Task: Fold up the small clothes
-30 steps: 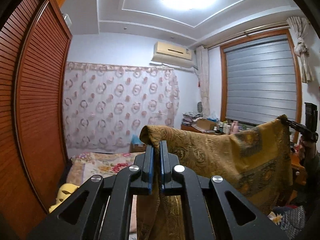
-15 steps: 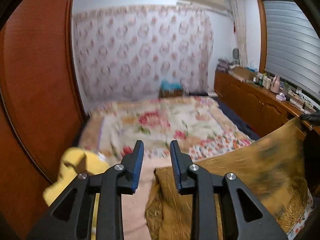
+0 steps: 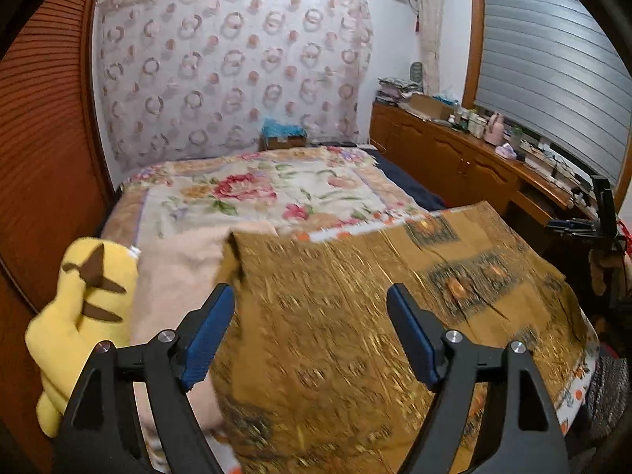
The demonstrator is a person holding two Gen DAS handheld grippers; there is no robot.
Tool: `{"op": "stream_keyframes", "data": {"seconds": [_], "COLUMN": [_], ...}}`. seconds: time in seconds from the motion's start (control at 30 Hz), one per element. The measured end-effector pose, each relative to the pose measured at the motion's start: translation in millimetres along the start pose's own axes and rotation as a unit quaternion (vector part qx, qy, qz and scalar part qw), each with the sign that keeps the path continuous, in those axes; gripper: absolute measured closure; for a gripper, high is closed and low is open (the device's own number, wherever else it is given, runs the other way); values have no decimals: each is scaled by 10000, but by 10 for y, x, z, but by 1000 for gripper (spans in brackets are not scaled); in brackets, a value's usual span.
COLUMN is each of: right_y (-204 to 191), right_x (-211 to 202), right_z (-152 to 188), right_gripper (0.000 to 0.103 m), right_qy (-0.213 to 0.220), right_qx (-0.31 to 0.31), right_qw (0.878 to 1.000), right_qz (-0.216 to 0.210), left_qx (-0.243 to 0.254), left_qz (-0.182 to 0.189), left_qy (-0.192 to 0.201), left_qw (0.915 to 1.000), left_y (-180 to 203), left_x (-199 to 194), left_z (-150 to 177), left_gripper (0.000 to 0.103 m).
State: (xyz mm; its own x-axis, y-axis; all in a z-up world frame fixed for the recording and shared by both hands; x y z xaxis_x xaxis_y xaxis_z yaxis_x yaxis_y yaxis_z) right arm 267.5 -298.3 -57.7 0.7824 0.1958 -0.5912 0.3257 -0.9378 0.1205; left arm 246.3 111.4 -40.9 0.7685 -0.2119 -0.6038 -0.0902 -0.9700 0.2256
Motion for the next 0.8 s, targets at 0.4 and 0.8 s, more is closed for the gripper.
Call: {"op": "stream_keyframes", "data": {"seconds": [0.4,0.8], "right_y": [74,4], "right_x": [-309,-321], "right_z": [720,745], "right_gripper": [53,47], "right_qy": [-450,-476], "right_qx": [263,135], "right_qw": [9985,9984], "right_qz": [157,265], "left_qx": [-313,-416], "left_qz": [-215,-605], "left_qy": [-695,-842], "left_qw": [9969,9937], "left_y": [-68,-293], "left_x": [-31,-131], "left_z": [891,1145], "left_gripper": [23,21]}}
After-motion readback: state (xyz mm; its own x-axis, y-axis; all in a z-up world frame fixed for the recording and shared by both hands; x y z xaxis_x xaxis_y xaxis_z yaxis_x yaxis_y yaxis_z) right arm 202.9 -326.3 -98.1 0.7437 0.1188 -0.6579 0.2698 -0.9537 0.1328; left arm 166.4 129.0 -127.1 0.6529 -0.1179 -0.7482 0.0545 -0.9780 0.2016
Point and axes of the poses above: each gripper's, at about its wrist camera, not at the fingertips, and x roughly the way its jaws point, y to its right, z to its underside, the point moved 4 cm from there along x, roughly the way its jaws point, and after that the axes turned 11 degrees about -x, right-handed, at the moved point
